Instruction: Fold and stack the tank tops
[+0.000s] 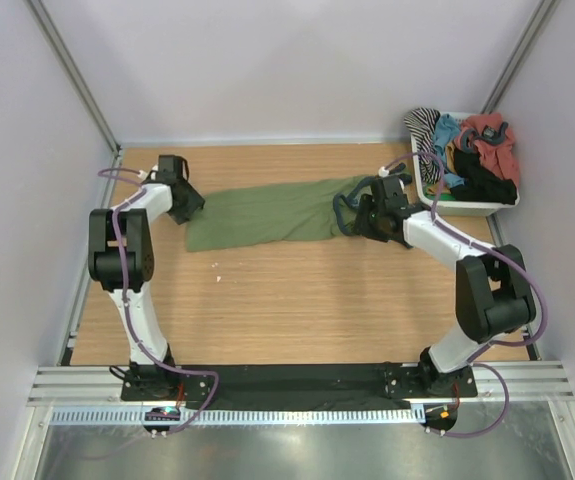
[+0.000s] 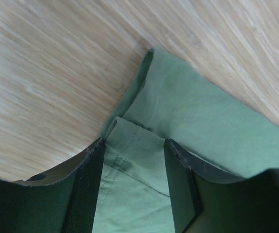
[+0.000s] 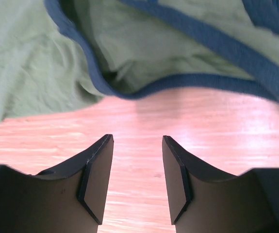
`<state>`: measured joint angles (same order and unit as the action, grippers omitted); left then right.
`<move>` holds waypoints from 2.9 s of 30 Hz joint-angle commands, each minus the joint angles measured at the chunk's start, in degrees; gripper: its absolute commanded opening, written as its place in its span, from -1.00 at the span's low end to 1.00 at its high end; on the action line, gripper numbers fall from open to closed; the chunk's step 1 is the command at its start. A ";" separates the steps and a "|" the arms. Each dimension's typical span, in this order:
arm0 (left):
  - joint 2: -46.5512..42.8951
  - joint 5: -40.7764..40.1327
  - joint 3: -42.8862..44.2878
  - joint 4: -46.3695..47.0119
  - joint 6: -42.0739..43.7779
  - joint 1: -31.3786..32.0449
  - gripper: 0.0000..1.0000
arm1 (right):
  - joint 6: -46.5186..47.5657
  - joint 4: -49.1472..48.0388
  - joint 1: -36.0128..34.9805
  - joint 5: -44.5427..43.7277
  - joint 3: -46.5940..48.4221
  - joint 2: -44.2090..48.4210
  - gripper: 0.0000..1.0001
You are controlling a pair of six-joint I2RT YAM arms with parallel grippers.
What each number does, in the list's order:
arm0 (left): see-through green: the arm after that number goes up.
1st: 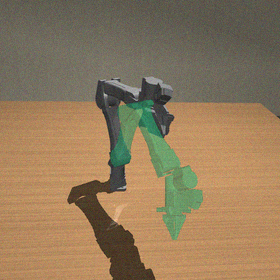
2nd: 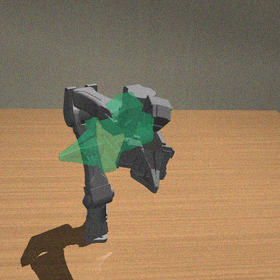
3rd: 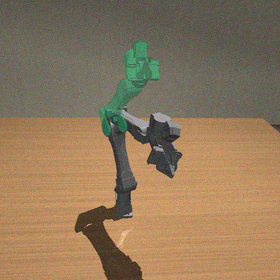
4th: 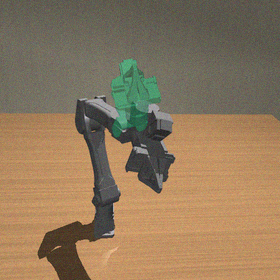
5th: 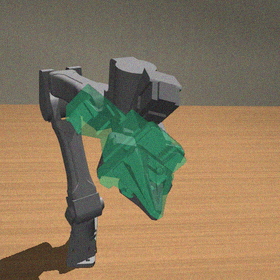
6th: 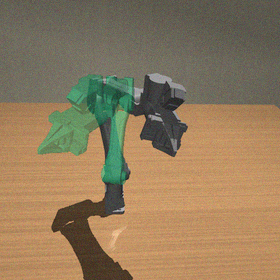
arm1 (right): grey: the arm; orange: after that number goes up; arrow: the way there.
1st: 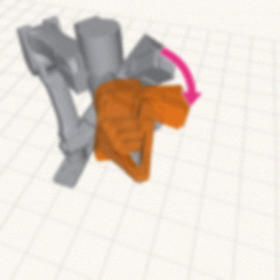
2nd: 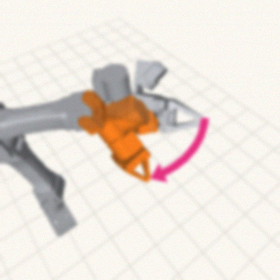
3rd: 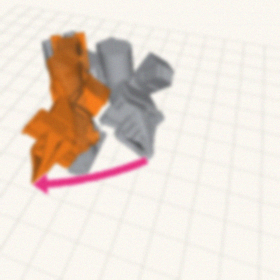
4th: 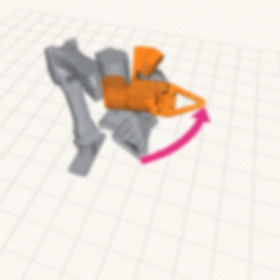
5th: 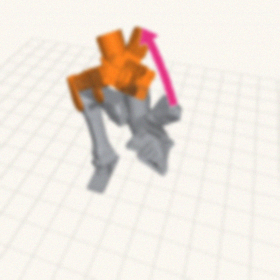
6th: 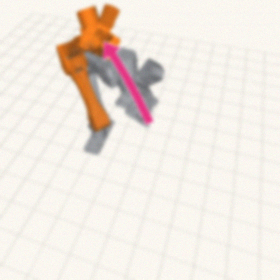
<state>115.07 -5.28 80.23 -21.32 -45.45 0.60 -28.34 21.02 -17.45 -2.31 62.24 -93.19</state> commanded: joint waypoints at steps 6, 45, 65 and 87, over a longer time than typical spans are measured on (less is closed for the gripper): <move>4.46 3.43 4.32 0.14 1.24 -0.34 -0.51 | -5.67 -6.78 3.82 -2.88 -8.98 4.16 -0.03; -7.75 3.34 -10.26 7.00 -2.19 -12.55 -1.00 | -11.48 -4.41 8.83 -15.71 8.76 -7.62 -0.98; -20.39 2.47 -28.63 13.50 -7.10 -9.75 -1.00 | -11.04 2.72 14.29 -13.52 43.30 -33.97 -0.98; -42.46 3.08 -47.44 11.30 -9.83 3.52 -1.00 | -7.87 -3.69 13.23 6.25 25.41 -17.39 0.32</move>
<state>75.20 -3.68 34.81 -8.82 -55.33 2.44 -35.09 21.52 -3.44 -0.49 92.44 -115.94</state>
